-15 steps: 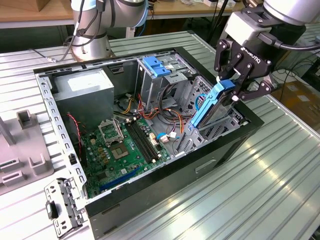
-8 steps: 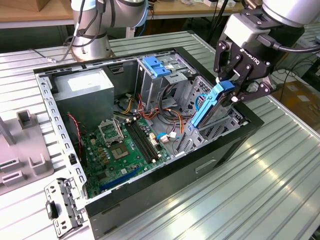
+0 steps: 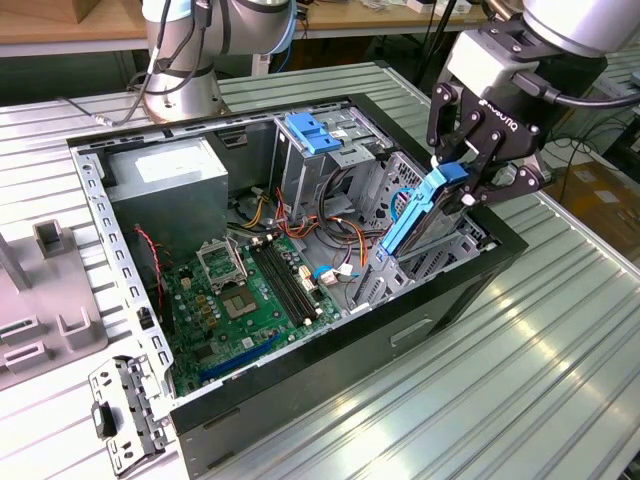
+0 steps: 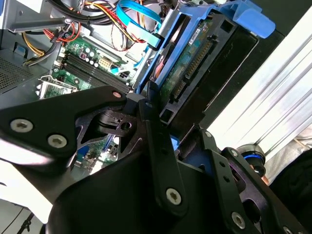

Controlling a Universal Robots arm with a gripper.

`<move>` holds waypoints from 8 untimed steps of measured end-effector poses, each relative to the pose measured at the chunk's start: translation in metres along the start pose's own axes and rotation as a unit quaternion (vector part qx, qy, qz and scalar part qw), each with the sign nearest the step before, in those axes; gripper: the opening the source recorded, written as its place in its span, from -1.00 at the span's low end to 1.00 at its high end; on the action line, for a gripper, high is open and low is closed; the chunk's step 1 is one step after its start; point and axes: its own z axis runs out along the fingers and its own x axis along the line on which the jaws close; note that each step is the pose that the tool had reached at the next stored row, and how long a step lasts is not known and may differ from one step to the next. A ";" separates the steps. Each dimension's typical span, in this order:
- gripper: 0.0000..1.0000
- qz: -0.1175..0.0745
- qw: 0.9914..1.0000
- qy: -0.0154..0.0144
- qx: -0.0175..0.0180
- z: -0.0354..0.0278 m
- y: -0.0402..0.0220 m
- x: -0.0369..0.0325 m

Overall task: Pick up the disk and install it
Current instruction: 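Insert the disk into the insertion slot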

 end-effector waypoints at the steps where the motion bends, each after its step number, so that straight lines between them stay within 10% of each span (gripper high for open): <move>1: -0.26 0.000 1.000 0.000 0.000 0.0001 0.0000 0.0000; 8: -0.26 0.000 1.000 0.000 0.000 0.0003 0.0000 0.0000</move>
